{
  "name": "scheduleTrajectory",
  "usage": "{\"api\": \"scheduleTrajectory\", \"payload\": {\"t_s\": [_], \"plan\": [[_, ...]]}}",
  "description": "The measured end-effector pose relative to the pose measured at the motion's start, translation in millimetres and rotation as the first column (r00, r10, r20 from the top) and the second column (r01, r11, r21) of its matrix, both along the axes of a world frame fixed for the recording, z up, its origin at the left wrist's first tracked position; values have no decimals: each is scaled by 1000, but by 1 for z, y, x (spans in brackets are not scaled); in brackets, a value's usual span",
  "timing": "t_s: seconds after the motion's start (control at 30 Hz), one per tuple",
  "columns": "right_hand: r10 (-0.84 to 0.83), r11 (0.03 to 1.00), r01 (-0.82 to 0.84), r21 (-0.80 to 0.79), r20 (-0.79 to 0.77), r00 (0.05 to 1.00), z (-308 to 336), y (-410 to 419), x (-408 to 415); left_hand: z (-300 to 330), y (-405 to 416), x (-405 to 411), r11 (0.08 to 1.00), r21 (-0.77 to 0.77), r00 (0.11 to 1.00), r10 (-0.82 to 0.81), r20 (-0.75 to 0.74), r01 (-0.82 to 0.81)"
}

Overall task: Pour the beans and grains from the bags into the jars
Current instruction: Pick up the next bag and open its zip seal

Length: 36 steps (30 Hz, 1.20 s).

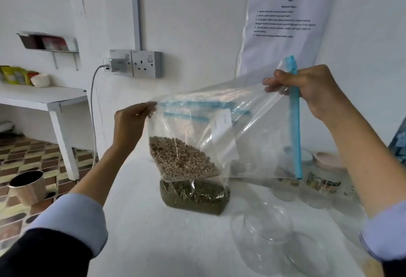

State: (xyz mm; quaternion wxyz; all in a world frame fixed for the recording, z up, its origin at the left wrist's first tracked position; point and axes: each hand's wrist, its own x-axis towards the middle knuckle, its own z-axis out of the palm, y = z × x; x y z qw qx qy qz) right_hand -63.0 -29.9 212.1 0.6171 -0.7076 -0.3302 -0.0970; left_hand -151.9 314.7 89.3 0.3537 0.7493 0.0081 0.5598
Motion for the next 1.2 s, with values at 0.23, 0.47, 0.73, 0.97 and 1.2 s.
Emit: {"api": "scheduleTrajectory", "payload": {"t_s": [0.23,0.47,0.73,0.97,1.2], "plan": [[24,999,-23,23,-45,999,-1,-8,1,32,-6,-4,534,-728,858,-493,144,429],[40,998,-38,53,-46,998,3,-9,-5,29,-11,1,378,-792,804,-551,224,479],[68,995,-63,81,-63,996,4,-11,-8,35,-15,-5,312,-796,737,-635,231,519],[61,995,-53,89,-86,994,5,-8,-7,28,-23,-3,432,-725,721,-681,128,537],[81,995,-74,64,-111,991,9,-12,-5,14,-24,-1,532,-587,646,-763,-20,610]]}}
